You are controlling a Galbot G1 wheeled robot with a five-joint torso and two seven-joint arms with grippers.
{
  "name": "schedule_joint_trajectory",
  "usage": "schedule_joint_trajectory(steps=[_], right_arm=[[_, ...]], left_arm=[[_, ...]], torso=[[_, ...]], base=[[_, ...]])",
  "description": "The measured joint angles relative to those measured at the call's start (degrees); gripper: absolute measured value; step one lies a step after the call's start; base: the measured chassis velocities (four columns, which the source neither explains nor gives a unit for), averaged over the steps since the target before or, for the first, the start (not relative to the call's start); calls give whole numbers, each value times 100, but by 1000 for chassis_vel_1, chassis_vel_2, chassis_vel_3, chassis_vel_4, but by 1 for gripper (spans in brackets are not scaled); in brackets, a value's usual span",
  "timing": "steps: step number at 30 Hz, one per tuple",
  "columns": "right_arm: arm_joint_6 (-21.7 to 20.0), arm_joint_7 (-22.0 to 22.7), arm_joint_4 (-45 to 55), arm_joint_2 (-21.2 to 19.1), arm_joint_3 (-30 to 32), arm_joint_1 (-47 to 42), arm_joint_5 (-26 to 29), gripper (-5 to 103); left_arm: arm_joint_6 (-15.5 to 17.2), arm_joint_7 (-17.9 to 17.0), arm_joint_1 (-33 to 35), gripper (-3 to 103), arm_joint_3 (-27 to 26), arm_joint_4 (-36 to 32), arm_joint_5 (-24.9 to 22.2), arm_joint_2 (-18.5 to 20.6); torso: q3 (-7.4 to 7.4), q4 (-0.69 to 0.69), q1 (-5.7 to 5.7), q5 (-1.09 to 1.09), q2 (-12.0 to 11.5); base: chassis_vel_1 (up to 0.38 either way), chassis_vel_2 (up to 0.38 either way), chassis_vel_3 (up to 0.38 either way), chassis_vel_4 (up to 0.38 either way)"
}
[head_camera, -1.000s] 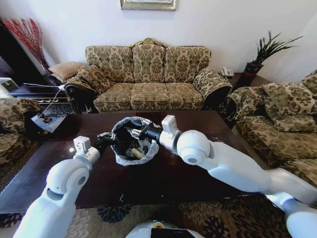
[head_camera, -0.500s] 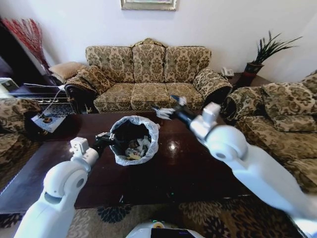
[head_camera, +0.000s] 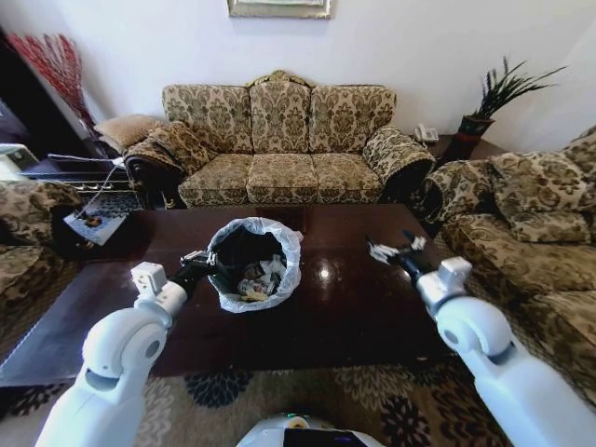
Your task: Move to the front of the table and place the trash on the table into the trash bin.
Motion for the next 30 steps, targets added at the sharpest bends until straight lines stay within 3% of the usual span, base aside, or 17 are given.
schedule_joint_trajectory(steps=[7,11,14,18,21,30], right_arm=[[-12,19,78,355,-321,-124,-412,100],[-49,40,86,459,-528,-95,-552,100],[-53,47,103,496,-623,-66,-625,100],[79,40,97,580,-830,9,-851,100],[69,14,109,606,-879,34,-964,100],[54,40,53,731,-1232,53,-1494,100]], left_arm=[[-19,36,-7,1,-33,21,-15,-9],[-49,60,39,1,-105,-9,-18,-37],[-71,62,56,1,-140,-12,-17,-47],[-94,62,62,1,-164,-13,-18,-62],[-94,63,55,1,-157,-20,-19,-64],[-96,63,27,1,-124,-37,-29,-27]], torso=[[0,0,1,-6,0],[0,1,-1,3,1],[-1,3,-2,-6,1],[2,1,3,3,0],[-3,-2,-4,-3,3],[4,1,8,0,-2]], base=[[307,-312,-317,306],[357,-336,-316,344],[367,-344,-304,334],[360,-343,-365,337],[253,-285,-259,284],[99,-49,-83,87]])
